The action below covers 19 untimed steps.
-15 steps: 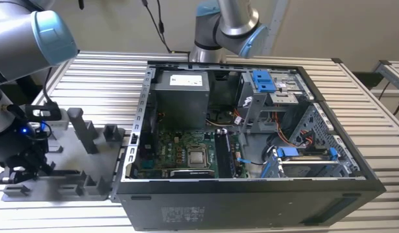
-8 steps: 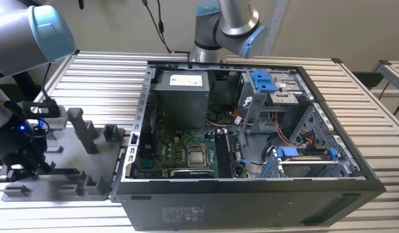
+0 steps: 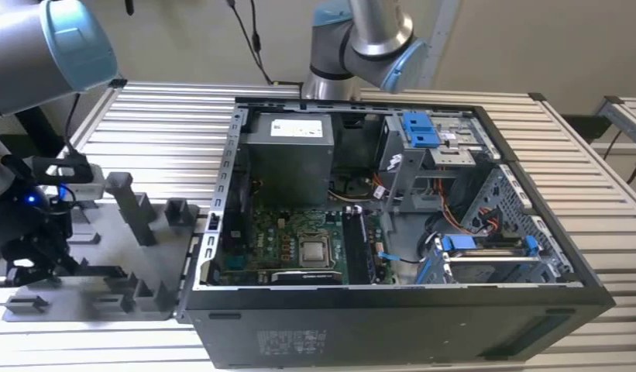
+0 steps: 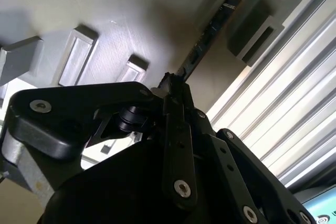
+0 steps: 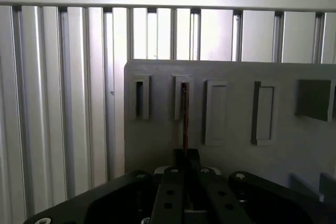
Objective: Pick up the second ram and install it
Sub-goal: 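Pick up the second ram and move it above second insertion slot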
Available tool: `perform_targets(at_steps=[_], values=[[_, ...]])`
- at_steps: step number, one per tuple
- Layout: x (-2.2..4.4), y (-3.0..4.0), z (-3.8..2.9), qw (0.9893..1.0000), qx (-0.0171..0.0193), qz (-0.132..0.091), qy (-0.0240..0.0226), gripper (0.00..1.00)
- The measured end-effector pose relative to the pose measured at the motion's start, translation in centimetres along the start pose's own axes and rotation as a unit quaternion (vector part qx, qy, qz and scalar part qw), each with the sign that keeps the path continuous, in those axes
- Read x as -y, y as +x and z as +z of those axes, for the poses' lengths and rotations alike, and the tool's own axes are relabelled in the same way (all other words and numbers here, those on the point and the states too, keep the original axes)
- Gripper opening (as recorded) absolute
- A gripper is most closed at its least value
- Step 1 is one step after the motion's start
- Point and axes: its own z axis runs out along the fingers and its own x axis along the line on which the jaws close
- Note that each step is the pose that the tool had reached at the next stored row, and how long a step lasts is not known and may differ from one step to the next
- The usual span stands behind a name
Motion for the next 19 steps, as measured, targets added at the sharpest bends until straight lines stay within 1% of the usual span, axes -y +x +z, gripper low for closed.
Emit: perform_targets(at_steps=[5,14,19], values=[[0.01,-0.03,-0.69,1.0000,0.0000,0.000,0.0001,0.14],[0.01,-0.07,-1.47,1.0000,0.0001,0.000,0.0001,0.14],[0.01,-0.09,-2.03,1.0000,0.0000,0.000,0.0000,0.14]])
